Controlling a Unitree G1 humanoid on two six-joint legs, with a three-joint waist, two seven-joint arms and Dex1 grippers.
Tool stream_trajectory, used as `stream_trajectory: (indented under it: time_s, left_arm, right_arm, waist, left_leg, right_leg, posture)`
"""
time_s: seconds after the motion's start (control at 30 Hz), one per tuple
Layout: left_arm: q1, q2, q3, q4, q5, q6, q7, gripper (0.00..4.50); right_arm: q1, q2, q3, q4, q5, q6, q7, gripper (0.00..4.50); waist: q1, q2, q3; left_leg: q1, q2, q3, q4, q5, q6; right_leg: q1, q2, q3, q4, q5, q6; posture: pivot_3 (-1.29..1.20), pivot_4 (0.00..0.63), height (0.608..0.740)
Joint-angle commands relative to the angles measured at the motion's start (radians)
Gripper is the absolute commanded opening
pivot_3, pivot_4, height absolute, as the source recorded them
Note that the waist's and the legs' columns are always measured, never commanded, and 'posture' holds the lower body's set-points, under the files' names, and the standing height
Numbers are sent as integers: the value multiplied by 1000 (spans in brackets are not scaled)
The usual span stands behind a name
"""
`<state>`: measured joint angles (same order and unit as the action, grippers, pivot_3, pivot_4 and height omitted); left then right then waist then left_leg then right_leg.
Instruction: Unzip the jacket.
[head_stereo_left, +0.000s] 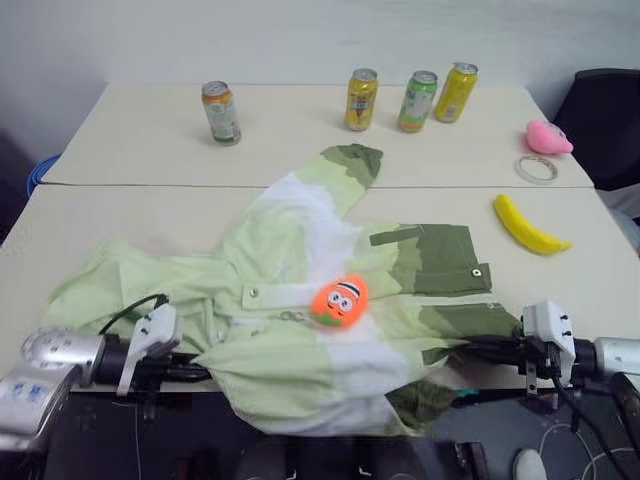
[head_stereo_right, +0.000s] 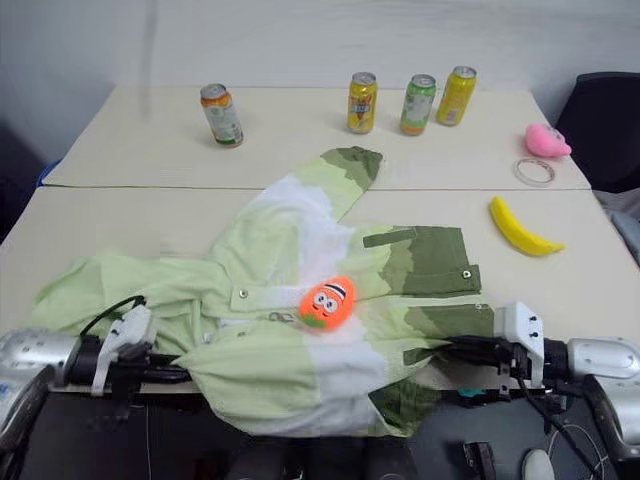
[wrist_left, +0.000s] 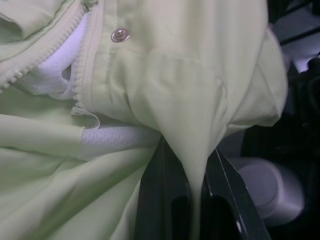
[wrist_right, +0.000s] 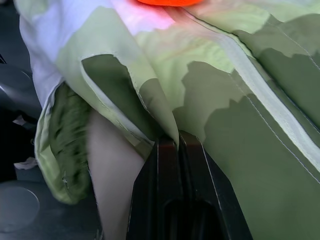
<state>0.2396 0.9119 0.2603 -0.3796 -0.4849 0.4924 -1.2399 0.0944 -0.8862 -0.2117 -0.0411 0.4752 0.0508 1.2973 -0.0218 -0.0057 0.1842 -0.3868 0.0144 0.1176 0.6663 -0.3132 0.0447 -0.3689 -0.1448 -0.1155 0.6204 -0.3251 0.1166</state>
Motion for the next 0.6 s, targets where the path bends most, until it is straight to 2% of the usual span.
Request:
stream_trajectory:
  time_s: [0.03,0.13,0.27,0.37,0.5,0.57,0.6]
  left_arm:
    - [116,-6,82,-134,-87,67,18,21]
    - [118,-24,102,-153,-135,149,97,800]
    - [65,-27,144,-117,-144,113,112,2044]
    - [76,68,178,-49,-158,159,18,3006]
    - [99,171,212,-12,-194,209,-94,4306]
    - [116,213,228,-4,-198,227,-138,4450]
    - [120,224,234,-3,-193,219,-155,4450]
  right_arm:
    - [-11,3,-78,8,70,78,-30,0]
    - [17,-33,-85,-55,108,151,3,686]
    - [145,-72,-125,-246,177,241,49,2014]
    - [158,-76,-207,-372,355,413,-32,3059]
    - [18,-121,-230,-409,612,653,-149,4466]
    - [-58,-135,-196,-403,648,709,-177,4499]
    - [-111,-124,-155,-393,614,704,-199,4499]
  waist:
    - [1,0,0]
    - [17,1,0]
    - [36,3,0]
    - [35,3,0]
    - [18,3,0]
    - [19,3,0]
    - [19,3,0]
  left_leg:
    - [0,0,0,0,0,0]
    - [0,0,0,0,0,0]
    - [0,0,-1,0,-1,-1]
    - [-1,0,-1,0,-1,-1]
    - [-1,0,-1,-1,-2,-2]
    - [-1,0,-1,-3,-2,-3]
    - [-1,0,-1,-3,-2,-3]
  right_leg:
    - [0,0,0,0,0,0]
    - [0,0,-1,-1,-1,-2]
    - [-1,-1,-1,0,-1,-2]
    - [-1,-1,-1,0,-1,-3]
    - [-3,-1,0,0,-2,-4]
    - [-5,-1,0,1,-3,-6]
    - [-6,-1,-1,1,-4,-8]
  posture:
    - [0,150,740]
    - [0,150,740]
    - [0,150,740]
    - [0,150,740]
    - [0,150,740]
    - [0,150,740]
    - [0,150,740]
